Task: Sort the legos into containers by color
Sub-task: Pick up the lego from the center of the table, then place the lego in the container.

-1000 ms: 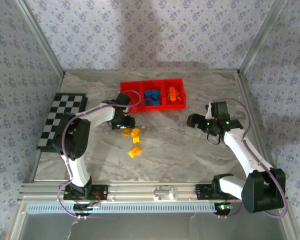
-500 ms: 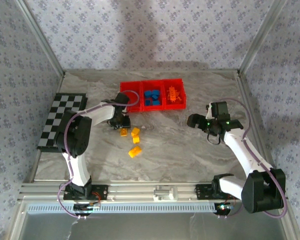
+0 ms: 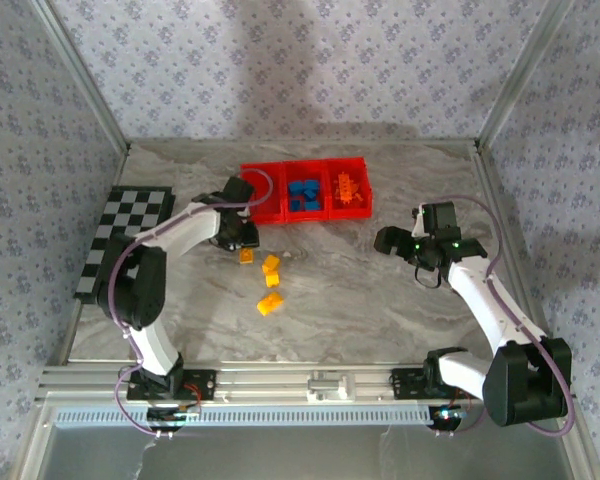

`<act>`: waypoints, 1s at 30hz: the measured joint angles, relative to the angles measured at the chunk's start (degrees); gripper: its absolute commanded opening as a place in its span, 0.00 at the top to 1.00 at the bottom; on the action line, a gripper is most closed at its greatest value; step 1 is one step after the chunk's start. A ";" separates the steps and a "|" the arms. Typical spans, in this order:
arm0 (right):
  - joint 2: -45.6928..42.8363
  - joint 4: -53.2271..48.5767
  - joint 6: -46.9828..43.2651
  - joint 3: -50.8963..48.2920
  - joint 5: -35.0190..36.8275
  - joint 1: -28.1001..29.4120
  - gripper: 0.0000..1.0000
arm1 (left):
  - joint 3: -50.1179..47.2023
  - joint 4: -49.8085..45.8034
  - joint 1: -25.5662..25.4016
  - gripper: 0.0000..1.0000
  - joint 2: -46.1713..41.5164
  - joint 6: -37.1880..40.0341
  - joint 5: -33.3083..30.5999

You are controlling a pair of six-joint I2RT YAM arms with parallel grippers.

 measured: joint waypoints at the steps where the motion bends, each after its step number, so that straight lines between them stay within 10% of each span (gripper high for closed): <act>1: 0.00 0.00 0.02 0.07 -0.02 0.00 0.04 | 1.81 0.00 0.00 0.78 -0.48 0.02 -0.39; 19: -0.55 -1.64 -0.22 1.70 -0.02 -0.09 0.03 | 44.17 -5.49 1.03 0.77 25.16 3.10 -8.20; 30: -2.58 -4.85 -0.68 1.70 0.00 -1.88 0.03 | 50.45 -8.66 1.88 0.37 30.18 4.26 -8.63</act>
